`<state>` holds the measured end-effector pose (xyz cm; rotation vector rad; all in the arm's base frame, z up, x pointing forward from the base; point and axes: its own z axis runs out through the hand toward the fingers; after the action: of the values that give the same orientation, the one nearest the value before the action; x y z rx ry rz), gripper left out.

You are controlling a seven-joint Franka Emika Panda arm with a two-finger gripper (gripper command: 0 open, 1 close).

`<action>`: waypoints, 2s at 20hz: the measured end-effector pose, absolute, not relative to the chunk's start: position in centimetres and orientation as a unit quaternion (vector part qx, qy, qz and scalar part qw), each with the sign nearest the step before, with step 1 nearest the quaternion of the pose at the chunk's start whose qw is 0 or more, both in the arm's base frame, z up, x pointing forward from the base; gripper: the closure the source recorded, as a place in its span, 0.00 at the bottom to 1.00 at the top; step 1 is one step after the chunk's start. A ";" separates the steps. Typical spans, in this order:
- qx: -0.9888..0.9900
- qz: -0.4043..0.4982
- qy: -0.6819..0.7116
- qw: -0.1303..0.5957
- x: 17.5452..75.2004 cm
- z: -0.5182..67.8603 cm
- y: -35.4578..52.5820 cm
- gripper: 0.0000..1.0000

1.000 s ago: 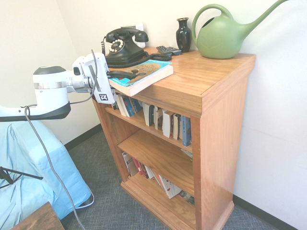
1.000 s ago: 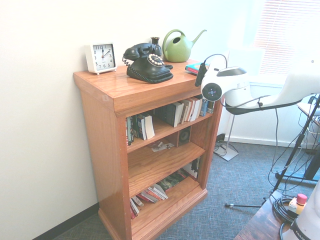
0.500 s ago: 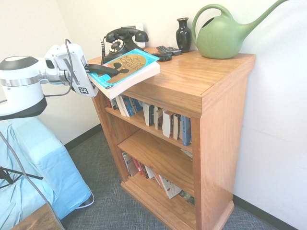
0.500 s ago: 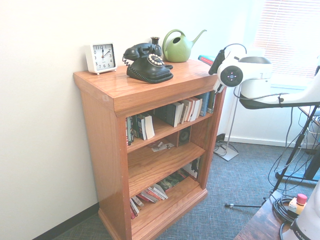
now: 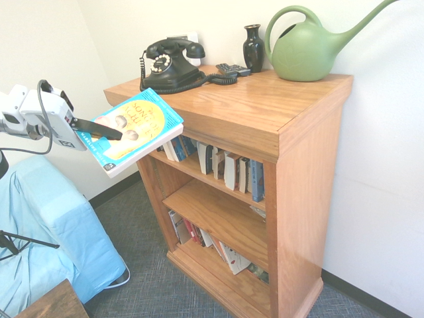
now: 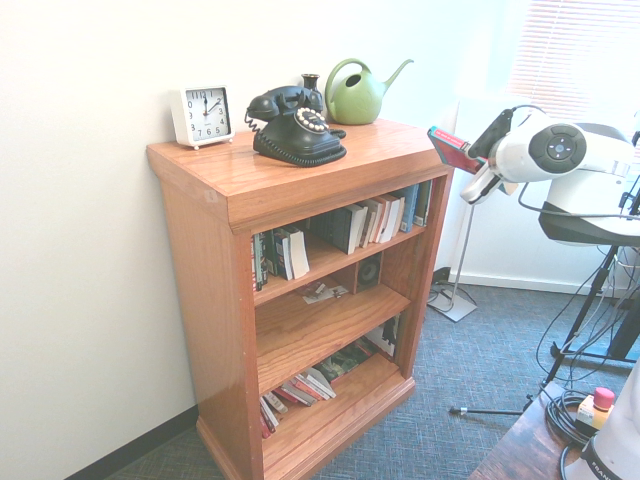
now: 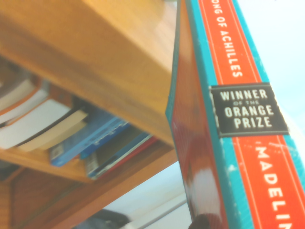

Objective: Organize the shelf

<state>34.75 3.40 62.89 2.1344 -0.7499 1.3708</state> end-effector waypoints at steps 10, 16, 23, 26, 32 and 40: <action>0.833 0.463 -0.270 0.136 34.3 56.6 7.8 1.00; 0.855 0.435 -0.262 0.100 36.8 52.1 9.6 1.00; 0.871 0.412 -0.263 0.056 40.5 48.5 10.8 1.00; 0.872 0.408 -0.267 0.034 42.5 47.5 11.4 1.00; 0.872 0.411 -0.267 -0.002 46.0 44.3 12.1 1.00; 0.863 0.418 -0.281 -0.036 49.9 42.4 13.4 1.00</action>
<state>49.92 13.39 42.40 2.7761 -0.9025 1.3429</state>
